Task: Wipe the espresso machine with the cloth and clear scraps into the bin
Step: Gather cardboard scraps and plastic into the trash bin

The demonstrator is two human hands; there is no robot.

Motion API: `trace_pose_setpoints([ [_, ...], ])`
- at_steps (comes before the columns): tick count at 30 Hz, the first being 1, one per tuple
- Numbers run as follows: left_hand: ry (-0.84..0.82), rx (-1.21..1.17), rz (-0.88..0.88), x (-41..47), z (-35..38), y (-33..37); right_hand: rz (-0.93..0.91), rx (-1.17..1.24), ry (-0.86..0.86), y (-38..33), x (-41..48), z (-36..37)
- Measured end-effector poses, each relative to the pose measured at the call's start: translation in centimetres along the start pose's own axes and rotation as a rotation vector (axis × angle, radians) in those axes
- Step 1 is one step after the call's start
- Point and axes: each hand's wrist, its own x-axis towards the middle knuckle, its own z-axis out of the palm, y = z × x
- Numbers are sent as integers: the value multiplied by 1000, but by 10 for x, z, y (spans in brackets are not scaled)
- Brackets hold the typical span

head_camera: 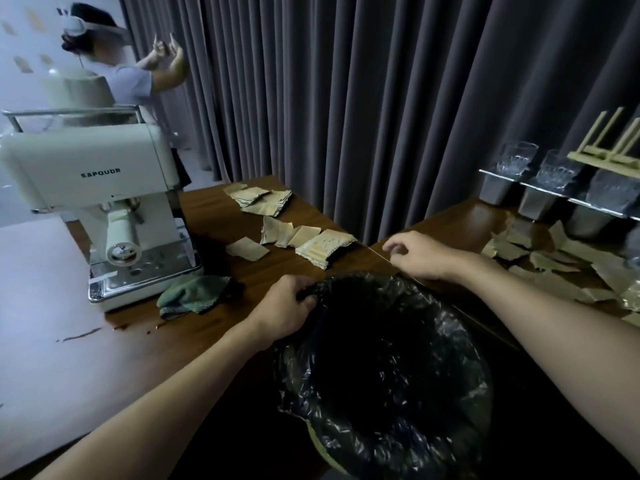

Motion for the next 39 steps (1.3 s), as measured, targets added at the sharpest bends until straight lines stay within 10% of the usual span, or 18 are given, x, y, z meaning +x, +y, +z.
trace_pose_setpoints([
  [24, 175, 249, 60, 5, 30, -7, 16, -13, 123, -11, 123, 70],
  [39, 132, 97, 116, 11, 27, -22, 53, 906, -65, 3, 55, 26],
])
